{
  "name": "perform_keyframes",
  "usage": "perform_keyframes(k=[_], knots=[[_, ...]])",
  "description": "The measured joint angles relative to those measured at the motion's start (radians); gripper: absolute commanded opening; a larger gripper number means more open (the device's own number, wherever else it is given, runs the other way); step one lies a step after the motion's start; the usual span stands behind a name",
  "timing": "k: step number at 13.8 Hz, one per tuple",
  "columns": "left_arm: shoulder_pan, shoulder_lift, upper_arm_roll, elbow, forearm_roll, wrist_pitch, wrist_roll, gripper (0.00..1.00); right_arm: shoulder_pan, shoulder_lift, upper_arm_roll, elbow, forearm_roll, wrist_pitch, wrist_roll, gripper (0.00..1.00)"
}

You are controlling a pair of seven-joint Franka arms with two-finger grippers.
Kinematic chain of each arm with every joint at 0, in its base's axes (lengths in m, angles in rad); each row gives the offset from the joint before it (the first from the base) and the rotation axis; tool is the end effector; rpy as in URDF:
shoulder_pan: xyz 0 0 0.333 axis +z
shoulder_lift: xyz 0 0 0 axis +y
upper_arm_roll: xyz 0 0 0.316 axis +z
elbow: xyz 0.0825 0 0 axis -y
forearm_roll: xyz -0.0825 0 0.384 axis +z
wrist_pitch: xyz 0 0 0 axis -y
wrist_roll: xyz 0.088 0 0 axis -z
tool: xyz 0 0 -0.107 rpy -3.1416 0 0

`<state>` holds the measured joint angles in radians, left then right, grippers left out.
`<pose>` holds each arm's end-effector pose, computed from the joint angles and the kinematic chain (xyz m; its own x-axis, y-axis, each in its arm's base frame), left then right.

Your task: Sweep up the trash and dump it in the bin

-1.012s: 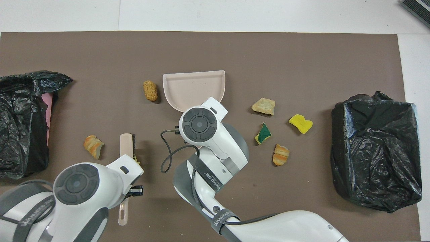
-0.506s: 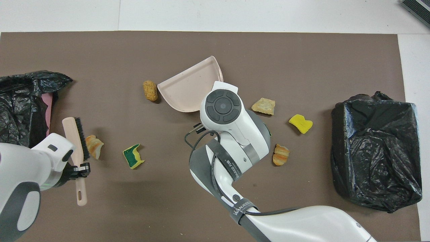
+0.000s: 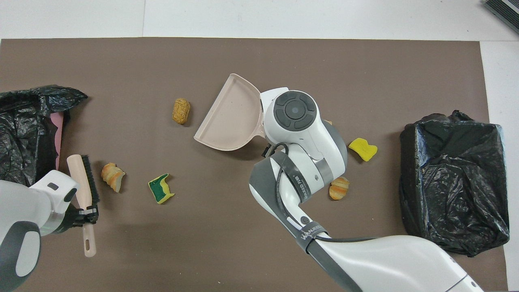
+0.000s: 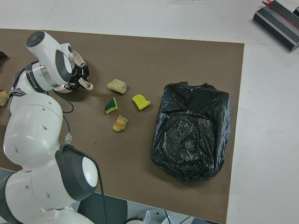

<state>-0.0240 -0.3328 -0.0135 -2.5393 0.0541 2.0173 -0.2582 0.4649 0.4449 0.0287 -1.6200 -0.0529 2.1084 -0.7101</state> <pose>0.3989 -0.0117 0.3754 0.9653 0.1978 -0.1702 0.1838 -0.9784 -0.0945 0.6013 0.3180 0.3703 0.3370 0.9414 0.0106 0.9399 -0.3371 0.0542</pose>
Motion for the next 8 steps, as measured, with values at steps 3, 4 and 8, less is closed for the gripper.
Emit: perform_keyframes(k=[3,4,8], knots=[[-0.059,0.042,-0.003,-0.002,0.000,0.043,-0.011,0.00,-0.018,0.000,0.000,-0.003,-0.049,0.000,-0.217,0.00],[-0.088,0.064,-0.004,-0.002,-0.001,0.076,-0.032,0.00,-0.017,0.000,0.000,-0.005,-0.058,0.000,-0.265,0.00],[-0.199,0.128,-0.007,0.020,-0.057,0.151,-0.067,0.00,-0.019,0.000,0.000,-0.009,-0.075,0.000,-0.367,0.00]])
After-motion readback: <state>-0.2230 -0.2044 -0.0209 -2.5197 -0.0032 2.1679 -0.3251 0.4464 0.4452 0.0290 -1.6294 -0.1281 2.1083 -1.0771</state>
